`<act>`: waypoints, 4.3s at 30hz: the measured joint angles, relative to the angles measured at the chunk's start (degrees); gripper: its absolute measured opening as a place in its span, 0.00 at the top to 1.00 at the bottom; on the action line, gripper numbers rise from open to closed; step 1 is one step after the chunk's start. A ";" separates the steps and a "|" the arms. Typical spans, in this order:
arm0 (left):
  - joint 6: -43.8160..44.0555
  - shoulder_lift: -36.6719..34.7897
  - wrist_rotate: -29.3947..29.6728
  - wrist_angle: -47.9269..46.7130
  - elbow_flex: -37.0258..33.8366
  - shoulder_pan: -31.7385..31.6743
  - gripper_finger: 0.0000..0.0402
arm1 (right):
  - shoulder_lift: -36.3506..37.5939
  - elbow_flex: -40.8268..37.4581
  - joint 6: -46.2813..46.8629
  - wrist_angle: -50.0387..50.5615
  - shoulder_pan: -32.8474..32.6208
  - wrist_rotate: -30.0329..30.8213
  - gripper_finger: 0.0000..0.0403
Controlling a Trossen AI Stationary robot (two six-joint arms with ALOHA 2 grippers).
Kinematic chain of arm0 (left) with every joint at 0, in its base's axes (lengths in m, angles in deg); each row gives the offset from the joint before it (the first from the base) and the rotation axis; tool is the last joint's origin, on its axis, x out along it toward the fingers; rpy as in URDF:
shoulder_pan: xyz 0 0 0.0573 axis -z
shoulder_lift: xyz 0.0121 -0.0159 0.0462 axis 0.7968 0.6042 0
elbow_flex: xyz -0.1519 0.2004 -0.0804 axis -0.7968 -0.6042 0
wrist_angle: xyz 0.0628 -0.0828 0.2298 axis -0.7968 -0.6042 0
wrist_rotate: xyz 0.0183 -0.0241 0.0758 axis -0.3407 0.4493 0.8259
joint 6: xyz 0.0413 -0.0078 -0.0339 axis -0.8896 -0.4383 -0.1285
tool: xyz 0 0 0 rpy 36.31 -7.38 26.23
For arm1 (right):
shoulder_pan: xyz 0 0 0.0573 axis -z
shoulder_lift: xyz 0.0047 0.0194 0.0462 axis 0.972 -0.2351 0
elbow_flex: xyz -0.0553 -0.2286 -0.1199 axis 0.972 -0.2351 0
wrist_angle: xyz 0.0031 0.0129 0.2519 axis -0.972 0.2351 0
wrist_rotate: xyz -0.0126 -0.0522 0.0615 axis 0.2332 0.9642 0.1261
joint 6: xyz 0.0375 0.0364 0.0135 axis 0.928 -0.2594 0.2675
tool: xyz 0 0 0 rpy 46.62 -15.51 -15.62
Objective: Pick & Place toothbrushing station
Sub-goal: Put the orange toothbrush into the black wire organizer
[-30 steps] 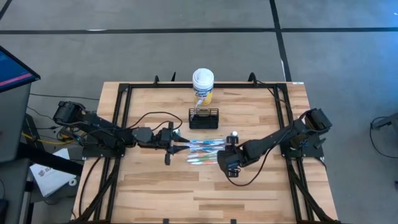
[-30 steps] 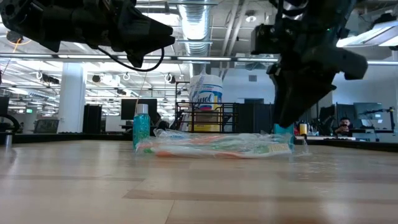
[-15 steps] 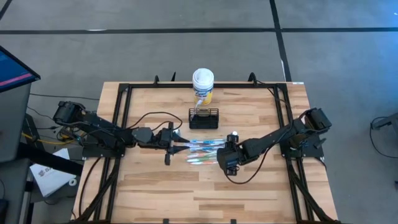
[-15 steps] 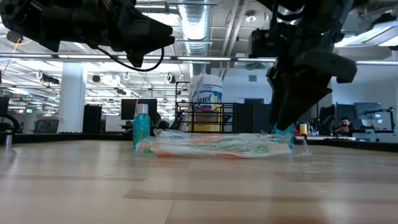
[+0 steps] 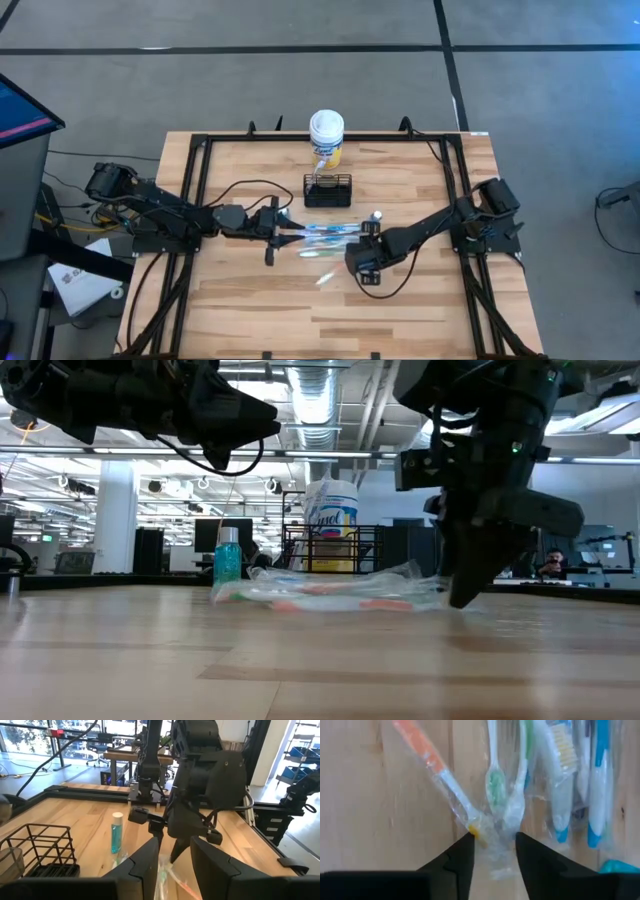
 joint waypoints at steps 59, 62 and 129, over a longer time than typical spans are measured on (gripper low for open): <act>30.15 25.63 -15.32 -1.88 18.88 -2.41 0.73 | 0.51 14.41 -2.98 19.34 -2.06 5.06 1.00; 30.51 26.37 -17.33 -9.52 22.27 -3.69 0.73 | 0.50 14.41 -2.97 19.34 -2.38 5.23 1.00; 39.21 33.22 -30.22 -22.74 32.76 -7.98 0.97 | 0.47 18.86 -5.13 18.79 -4.72 13.32 0.98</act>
